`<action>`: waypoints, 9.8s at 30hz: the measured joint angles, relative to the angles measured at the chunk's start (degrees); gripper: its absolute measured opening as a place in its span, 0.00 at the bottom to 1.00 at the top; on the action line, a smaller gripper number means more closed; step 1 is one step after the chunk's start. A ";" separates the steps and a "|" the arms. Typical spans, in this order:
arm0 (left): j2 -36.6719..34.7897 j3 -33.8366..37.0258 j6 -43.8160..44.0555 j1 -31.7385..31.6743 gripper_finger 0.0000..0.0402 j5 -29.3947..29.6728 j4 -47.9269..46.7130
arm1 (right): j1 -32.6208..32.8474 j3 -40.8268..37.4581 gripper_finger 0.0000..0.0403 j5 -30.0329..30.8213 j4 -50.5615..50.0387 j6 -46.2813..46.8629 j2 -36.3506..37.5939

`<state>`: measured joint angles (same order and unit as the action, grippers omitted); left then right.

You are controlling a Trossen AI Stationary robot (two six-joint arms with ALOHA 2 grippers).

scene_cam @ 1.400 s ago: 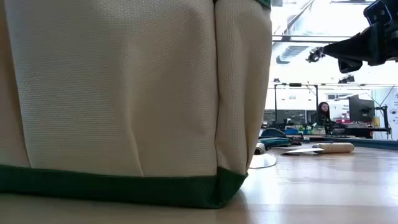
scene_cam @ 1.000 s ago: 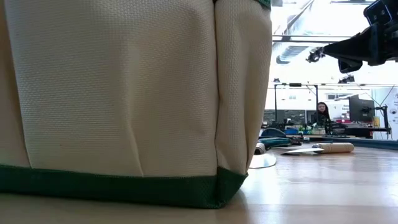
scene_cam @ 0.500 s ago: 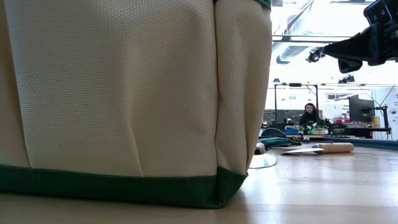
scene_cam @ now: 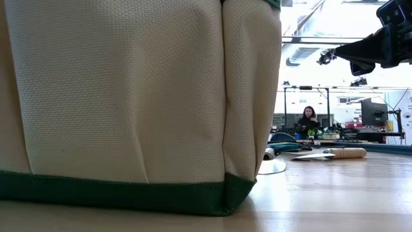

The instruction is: Pick & Place Garden tools in Gardening bag

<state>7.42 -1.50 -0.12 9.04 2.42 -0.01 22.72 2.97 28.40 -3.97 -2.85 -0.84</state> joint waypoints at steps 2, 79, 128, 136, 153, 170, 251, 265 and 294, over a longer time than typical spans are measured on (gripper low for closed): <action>0.00 -0.02 0.01 0.00 0.00 0.00 -0.01 | 0.00 -0.01 0.01 0.00 0.00 0.00 0.02; 4.81 -16.87 24.25 0.11 0.62 -1.17 4.83 | 0.00 -0.03 0.01 -0.02 2.47 -7.76 0.01; 101.65 -110.88 103.02 34.61 0.62 -25.17 -85.97 | 0.00 0.07 0.01 -0.07 1.20 0.24 0.00; 101.88 -110.61 106.75 43.64 0.62 -7.89 -85.02 | 0.00 0.05 0.01 -0.07 1.20 0.13 0.00; 107.12 -97.88 103.86 50.60 0.62 -3.24 -75.78 | 0.00 -0.06 0.01 -0.04 2.69 0.09 0.00; 107.16 -83.86 104.98 50.60 0.62 -5.68 -59.32 | 0.00 -0.06 0.01 -0.04 6.01 0.26 0.00; 105.26 -121.48 16.61 18.25 0.29 8.48 -79.05 | 0.00 0.16 0.01 0.00 0.09 -1.86 -2.20; 106.12 -119.43 13.86 19.80 0.29 -6.21 -70.50 | 0.00 0.14 0.01 -0.04 -0.07 2.21 -7.41; 108.62 -114.05 13.28 15.18 0.29 -18.09 -72.95 | 0.00 0.03 0.01 -0.80 -0.11 7.82 -8.33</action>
<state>116.04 -115.54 13.16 24.22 -15.67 -72.96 22.72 3.01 27.61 -4.08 4.97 -9.17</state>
